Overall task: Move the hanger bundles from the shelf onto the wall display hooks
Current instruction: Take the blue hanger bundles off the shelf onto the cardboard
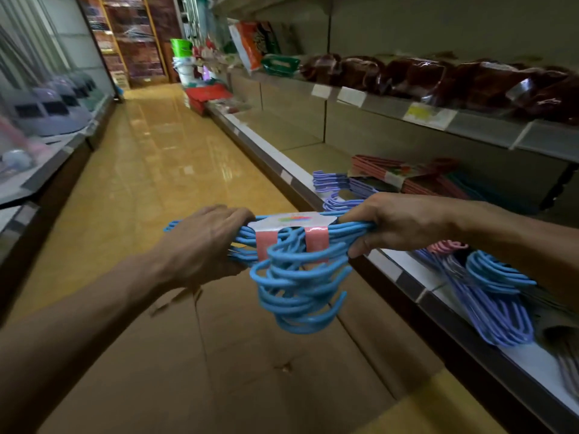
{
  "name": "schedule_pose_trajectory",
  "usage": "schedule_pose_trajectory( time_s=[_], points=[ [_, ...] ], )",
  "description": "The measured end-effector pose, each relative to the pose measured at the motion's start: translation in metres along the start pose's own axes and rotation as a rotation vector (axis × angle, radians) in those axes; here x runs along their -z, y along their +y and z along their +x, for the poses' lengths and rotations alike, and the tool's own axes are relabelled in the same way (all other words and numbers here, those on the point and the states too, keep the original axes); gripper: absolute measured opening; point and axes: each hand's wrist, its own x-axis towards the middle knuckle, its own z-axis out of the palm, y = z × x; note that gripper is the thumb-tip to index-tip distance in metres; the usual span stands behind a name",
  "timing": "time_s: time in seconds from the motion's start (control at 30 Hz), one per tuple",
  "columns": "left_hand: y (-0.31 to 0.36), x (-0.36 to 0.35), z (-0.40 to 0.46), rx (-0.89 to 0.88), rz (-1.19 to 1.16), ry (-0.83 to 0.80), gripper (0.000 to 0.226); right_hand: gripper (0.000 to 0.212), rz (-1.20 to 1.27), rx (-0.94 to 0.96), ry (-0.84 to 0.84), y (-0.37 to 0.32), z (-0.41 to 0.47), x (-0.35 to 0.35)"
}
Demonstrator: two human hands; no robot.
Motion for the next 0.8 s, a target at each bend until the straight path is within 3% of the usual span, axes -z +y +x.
schedule_pose_trajectory(
  time_s=[0.1,0.27,0.33,0.53,0.63,0.73,0.8],
  points=[
    [-0.006,0.005,-0.016,0.064,-0.196,-0.014,0.031,0.013,0.124,0.035,-0.052,-0.006,0.009,0.0],
    [-0.008,0.006,-0.029,0.225,-0.292,-0.08,0.035,0.01,0.184,0.004,-0.065,-0.005,0.022,0.003],
    [-0.009,0.005,-0.035,0.272,-0.373,-0.064,0.031,0.02,0.17,-0.034,-0.017,-0.001,0.028,0.001],
    [-0.016,-0.009,-0.056,0.525,-0.509,-0.042,0.022,0.045,0.309,-0.156,0.288,-0.001,0.053,-0.022],
    [-0.018,-0.023,-0.069,0.73,-0.597,-0.021,0.021,0.056,0.225,-0.342,0.521,-0.009,0.075,-0.044],
    [-0.011,-0.037,-0.076,0.883,-0.726,0.044,0.02,0.037,0.462,-0.588,0.674,-0.027,0.096,-0.06],
    [-0.004,-0.045,-0.077,0.957,-0.821,0.11,0.02,0.02,0.823,-0.633,0.533,-0.044,0.103,-0.069]
  ],
)
